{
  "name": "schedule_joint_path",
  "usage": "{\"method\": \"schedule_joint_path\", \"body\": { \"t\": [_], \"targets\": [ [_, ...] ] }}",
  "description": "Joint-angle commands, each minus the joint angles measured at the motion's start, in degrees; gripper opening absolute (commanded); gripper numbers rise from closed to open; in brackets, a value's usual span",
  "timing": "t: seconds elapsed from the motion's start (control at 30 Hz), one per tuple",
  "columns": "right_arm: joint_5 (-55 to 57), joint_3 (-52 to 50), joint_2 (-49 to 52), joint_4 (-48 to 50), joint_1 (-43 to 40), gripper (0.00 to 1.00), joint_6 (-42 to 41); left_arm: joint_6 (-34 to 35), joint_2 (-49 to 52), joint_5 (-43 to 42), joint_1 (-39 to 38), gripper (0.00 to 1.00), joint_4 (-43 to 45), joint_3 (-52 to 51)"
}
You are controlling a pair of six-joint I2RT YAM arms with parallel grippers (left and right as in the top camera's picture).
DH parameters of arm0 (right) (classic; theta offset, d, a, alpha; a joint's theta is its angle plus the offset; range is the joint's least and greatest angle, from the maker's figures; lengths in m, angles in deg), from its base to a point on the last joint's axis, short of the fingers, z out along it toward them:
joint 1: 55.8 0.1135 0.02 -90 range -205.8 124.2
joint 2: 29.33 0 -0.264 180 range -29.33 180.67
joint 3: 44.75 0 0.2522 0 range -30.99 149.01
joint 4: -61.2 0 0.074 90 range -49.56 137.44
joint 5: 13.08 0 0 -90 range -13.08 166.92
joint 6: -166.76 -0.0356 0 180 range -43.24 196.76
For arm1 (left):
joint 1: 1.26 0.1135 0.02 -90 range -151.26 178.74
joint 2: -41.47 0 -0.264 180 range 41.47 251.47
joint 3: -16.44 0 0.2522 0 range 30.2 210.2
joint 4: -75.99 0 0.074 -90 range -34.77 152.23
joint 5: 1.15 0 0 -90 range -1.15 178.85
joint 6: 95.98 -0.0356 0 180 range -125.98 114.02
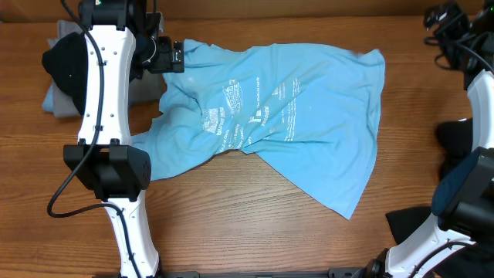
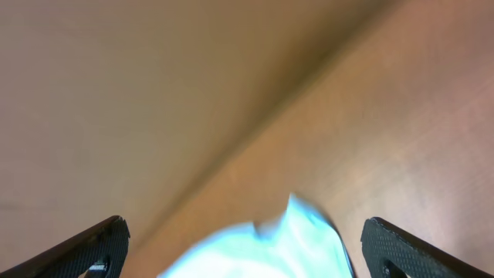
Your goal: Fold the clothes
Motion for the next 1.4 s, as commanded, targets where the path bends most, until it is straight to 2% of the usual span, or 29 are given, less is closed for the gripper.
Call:
{"method": "schedule_joint_path", "body": {
  "t": [0.0, 0.2, 0.37, 0.53, 0.7, 0.77, 1.0, 1.27, 1.37],
  "targets": [
    [-5.2, 0.5, -2.5, -6.9, 0.3, 1.00, 4.3, -2.5, -1.4, -1.0, 0.0, 1.00, 0.3, -0.3],
    [-5.2, 0.5, -8.4, -21.3, 1.2, 1.00, 11.9, -4.2, -1.6, -0.2, 0.0, 1.00, -0.5, -0.3],
    [-4.9, 0.5, -13.5, -31.6, 2.6, 1.00, 12.0, -4.2, -1.9, 1.0, 0.2, 1.00, -0.2, 0.3],
    [-2.1, 0.2, -14.7, -48.5, 3.8, 1.00, 11.9, -4.2, -1.9, 1.0, 0.1, 1.00, -1.5, 0.3],
    [4.9, -6.7, -14.2, -58.5, 6.4, 0.95, 11.9, -4.2, -1.8, 1.0, 0.1, 1.00, -1.0, 0.3],
    [4.9, -11.3, -14.2, -59.1, 7.1, 0.89, 12.1, -4.2, -1.8, 1.0, 0.1, 1.00, -0.7, 0.3],
    [0.3, -29.4, -14.4, -55.9, 11.0, 0.85, 11.7, -4.4, -1.8, 1.0, 0.2, 1.00, -0.2, 0.3],
    [0.3, -47.0, -15.6, -43.4, 15.3, 0.85, 0.6, -5.6, -1.8, 1.0, 0.2, 1.00, 0.0, 0.3],
    [4.5, -50.9, -15.6, -40.2, 15.3, 0.85, -3.8, -5.6, -1.8, 1.0, 0.2, 1.00, 0.4, 0.3]
  ]
}}
